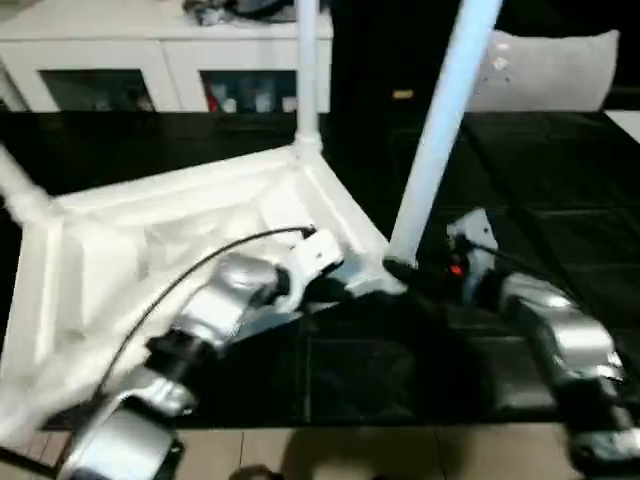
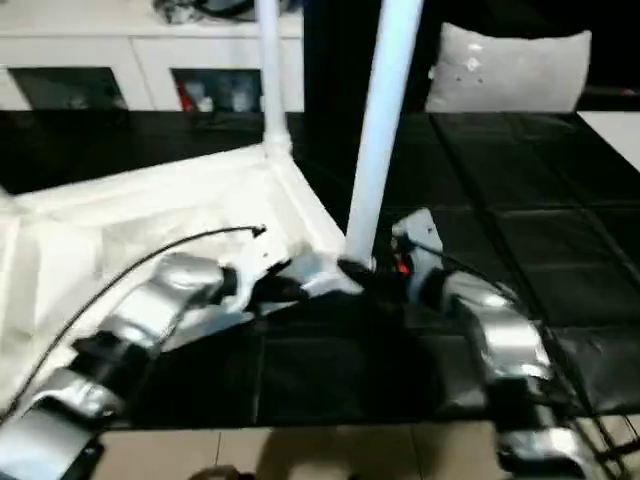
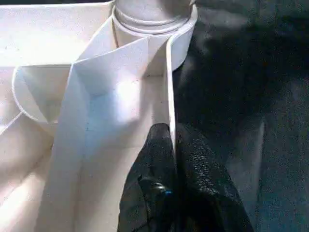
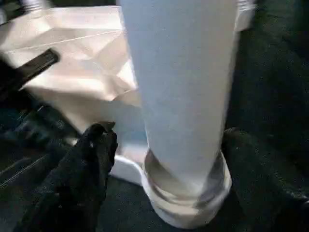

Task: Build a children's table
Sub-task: Rotate leg to tighten

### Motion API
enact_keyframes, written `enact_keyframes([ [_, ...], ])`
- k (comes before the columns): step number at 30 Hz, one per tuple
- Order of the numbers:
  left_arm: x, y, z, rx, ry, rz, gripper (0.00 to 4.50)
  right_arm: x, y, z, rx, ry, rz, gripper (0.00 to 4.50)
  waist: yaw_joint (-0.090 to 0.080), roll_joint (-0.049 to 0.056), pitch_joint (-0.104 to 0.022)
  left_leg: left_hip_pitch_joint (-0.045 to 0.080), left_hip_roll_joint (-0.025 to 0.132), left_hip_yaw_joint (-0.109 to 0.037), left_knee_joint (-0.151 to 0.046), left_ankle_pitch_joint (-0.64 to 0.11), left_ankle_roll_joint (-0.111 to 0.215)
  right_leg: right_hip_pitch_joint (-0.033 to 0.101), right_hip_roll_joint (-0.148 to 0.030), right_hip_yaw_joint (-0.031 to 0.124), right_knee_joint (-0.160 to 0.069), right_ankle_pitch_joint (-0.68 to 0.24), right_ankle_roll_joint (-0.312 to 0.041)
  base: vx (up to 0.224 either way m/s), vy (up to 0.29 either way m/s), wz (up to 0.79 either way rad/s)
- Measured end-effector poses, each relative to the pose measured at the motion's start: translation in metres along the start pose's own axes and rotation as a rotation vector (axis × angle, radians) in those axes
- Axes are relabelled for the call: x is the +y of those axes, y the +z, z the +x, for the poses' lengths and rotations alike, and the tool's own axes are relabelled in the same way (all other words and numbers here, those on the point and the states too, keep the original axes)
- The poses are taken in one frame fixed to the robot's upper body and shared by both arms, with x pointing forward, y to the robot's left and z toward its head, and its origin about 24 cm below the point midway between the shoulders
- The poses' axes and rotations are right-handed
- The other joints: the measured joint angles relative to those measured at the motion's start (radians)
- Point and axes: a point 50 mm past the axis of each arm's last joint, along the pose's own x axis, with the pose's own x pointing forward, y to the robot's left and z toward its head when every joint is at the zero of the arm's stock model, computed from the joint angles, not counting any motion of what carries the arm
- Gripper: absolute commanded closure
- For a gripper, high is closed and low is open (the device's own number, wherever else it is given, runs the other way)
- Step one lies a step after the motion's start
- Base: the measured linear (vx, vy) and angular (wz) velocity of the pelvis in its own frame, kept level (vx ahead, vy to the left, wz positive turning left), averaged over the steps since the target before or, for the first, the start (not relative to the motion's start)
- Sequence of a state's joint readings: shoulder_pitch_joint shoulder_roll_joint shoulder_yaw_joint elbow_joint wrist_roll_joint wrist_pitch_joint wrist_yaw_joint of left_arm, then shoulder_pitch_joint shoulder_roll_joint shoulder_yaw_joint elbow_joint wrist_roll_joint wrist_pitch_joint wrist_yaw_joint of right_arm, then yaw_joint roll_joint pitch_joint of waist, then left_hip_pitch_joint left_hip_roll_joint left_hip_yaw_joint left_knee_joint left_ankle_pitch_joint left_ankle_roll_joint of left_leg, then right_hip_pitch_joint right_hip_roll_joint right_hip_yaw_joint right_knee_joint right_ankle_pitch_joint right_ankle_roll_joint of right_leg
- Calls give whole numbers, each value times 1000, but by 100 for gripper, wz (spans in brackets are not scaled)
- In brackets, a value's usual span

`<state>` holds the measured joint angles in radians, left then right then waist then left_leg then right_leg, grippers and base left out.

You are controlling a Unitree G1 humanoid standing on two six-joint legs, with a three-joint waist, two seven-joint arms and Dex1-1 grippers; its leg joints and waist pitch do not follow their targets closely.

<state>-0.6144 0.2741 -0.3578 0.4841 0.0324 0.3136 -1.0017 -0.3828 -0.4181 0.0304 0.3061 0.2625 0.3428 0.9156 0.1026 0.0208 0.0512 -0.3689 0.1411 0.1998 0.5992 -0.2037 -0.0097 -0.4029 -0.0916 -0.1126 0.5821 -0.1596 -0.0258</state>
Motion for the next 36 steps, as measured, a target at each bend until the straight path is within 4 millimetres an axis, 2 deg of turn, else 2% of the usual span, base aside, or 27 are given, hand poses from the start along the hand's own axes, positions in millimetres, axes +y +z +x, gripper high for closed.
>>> enact_keyframes([
  [4, -3, -7, -11, 10, -90, 46, 450, 0, 1, -9, 33, 76, -33, 43, 12, -2, 1, 0, 0, 0, 0, 0, 0, 0, 0, 0, 0, 0, 0, 0, 0, 0],
  [9, -9, -10, -18, 23, -198, 100, 450, 11, -3, -16, 87, 253, -68, 43, 32, -2, 1, 0, 0, 0, 2, 0, 1, 1, 0, 0, 0, 0, 0, 0, 0, 0],
  [14, -17, -13, -26, 51, -302, 141, 450, 17, -8, -21, 136, 360, -80, 95, 45, -3, 1, 0, 0, 0, 2, 0, 0, 1, 0, 0, 1, 0, 0, 0, 0, 0],
  [19, -19, -13, -26, 56, -329, 156, 450, 21, -8, -20, 132, 424, -58, 126, 45, -3, 1, 1, 0, 0, 4, 0, 0, 3, 0, 1, 1, -1, 2, 0, 0, 0],
  [23, -20, -14, -26, 59, -342, 162, 450, 24, -9, -21, 132, 460, -40, 173, 46, -3, 1, 1, 0, 0, 4, 0, 0, 4, 0, 1, 1, -1, 2, 0, 0, 0],
  [24, -20, -14, -26, 59, -343, 162, 450, 24, -9, -22, 133, 462, -38, 173, 46, -3, 1, 1, 0, 0, 4, 0, 0, 4, 0, 1, 1, -1, 2, 0, 0, 0],
  [25, -20, -14, -26, 59, -344, 162, 450, 24, -9, -22, 133, 463, -38, 195, 46, -3, 1, 1, 0, 0, 4, 0, 0, 4, 0, 1, 1, -1, 2, 0, 0, 0],
  [27, -20, -14, -26, 59, -344, 163, 450, 25, -9, -22, 135, 470, -34, 200, 46, -3, 1, 1, 0, 0, 4, 0, 0, 4, 0, 1, 1, -1, 2, 0, 0, 0],
  [30, -21, -14, -26, 56, -347, 162, 450, 25, -9, -23, 140, 470, -23, 235, 48, -3, 1, 1, 0, 0, 4, 0, 0, 4, 0, 1, 1, -1, 2, 0, 0, 0],
  [36, -20, -13, -25, 46, -335, 123, 450, 28, -10, -20, 114, 431, 22, 242, 43, -2, 0, 3, 0, 0, 4, 0, 0, 4, 0, 1, 2, -2, 3, 0, 0, 0],
])
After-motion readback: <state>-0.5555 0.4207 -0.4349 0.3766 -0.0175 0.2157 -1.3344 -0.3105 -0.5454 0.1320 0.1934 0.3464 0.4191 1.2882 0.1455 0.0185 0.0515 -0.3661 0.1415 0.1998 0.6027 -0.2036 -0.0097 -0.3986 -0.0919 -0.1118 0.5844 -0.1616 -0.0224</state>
